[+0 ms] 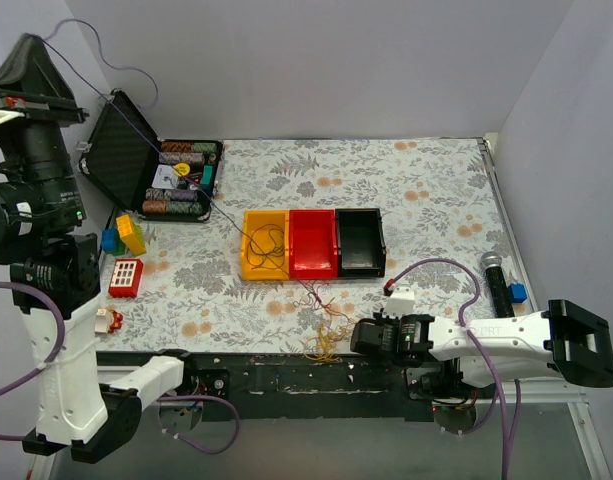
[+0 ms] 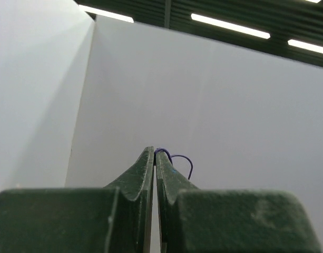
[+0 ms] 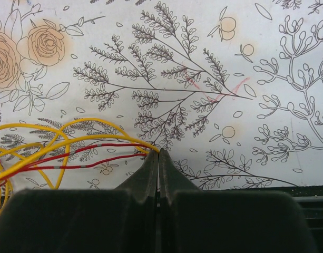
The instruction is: Untangle the cables
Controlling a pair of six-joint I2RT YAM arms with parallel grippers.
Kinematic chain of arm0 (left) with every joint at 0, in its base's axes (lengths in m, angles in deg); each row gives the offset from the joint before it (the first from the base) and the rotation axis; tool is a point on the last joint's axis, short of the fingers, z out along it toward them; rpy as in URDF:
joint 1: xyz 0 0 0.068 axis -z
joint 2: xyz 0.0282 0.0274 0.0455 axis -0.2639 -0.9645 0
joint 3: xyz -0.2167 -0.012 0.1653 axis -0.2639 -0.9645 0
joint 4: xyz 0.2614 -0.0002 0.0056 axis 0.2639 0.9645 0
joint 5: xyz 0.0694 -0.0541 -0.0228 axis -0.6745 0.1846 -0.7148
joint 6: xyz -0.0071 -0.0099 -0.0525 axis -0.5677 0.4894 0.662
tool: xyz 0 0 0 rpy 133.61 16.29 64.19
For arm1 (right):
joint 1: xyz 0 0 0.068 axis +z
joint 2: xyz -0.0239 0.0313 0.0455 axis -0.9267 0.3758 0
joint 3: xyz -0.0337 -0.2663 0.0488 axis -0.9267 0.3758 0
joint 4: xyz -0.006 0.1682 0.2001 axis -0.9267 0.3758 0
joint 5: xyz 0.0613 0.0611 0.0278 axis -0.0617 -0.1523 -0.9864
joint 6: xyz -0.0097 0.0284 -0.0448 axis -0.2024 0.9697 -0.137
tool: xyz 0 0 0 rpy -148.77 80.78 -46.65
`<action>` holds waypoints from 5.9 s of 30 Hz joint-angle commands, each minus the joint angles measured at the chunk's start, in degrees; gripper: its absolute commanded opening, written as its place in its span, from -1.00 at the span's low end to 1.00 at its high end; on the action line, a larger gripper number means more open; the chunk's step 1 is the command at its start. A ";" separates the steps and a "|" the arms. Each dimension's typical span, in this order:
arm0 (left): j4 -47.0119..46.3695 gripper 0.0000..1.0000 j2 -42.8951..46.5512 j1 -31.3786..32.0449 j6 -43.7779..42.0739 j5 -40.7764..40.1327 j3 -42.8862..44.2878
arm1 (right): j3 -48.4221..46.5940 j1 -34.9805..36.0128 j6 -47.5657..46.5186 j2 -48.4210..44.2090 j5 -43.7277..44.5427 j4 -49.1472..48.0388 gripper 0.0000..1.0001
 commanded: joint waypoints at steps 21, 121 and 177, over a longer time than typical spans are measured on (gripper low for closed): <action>-23.86 -1.00 -21.52 -0.19 -21.39 -6.88 28.62 | 2.89 0.08 0.73 3.82 -1.94 3.38 -0.97; -22.06 -1.00 -1.74 -0.27 -5.28 31.20 -32.47 | 9.92 -6.24 -18.34 -12.09 -5.37 -23.70 -0.27; -6.60 -1.00 6.44 26.18 -30.95 6.15 -69.82 | 11.59 -6.16 -17.72 -15.69 -6.07 -22.73 -0.32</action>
